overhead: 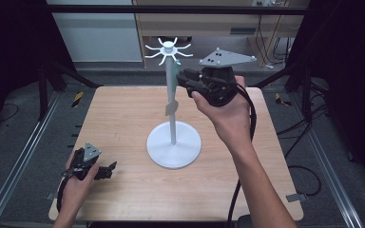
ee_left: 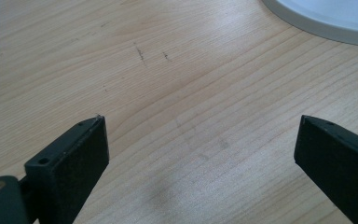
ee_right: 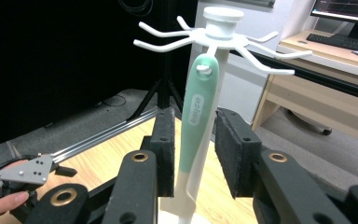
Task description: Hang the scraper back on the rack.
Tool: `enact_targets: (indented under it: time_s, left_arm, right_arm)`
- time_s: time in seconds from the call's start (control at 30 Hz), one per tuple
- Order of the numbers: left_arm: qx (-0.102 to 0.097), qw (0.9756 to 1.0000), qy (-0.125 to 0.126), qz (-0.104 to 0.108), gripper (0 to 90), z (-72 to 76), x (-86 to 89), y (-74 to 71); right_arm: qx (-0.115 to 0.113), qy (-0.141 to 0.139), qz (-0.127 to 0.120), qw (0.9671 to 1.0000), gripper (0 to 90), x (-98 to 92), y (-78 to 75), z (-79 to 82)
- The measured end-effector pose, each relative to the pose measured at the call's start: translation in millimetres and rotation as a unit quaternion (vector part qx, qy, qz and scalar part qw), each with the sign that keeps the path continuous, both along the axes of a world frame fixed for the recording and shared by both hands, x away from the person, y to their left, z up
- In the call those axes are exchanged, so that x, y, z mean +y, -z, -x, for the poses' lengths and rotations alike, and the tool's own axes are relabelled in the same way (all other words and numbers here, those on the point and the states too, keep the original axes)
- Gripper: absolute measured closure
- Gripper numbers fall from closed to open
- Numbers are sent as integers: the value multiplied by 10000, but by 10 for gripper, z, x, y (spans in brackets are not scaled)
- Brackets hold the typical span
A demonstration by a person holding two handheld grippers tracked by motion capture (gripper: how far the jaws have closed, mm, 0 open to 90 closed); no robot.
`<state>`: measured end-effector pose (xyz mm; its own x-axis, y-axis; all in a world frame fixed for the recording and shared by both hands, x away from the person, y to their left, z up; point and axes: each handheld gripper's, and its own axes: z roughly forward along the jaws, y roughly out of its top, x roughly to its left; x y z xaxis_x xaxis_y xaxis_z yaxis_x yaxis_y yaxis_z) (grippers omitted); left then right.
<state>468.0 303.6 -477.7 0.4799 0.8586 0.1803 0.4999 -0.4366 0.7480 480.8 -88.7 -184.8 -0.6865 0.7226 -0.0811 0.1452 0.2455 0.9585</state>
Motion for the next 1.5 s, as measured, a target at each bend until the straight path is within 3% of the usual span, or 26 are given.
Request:
enact_targets:
  time_s: [0.5, 1.0, 1.3, 1.5]
  left_arm:
    - [26, 10000, 30, -48, 27, 1, 3, -4]
    - [26, 10000, 35, -61, 27, 1, -1, -2]
    - [27, 10000, 37, -55, 27, 2, 0, -2]
    - [32, 10000, 34, -47, 27, 2, -2, 1]
  right_arm:
    - [125, 140, 46, 9998, 682, -151, 119, 6]
    - [291, 401, 142, 9987, 584, -308, 309, -15]
    - [416, 626, 108, 9971, 387, -388, 427, -60]
    - [309, 788, 75, 9964, 265, -496, 639, -99]
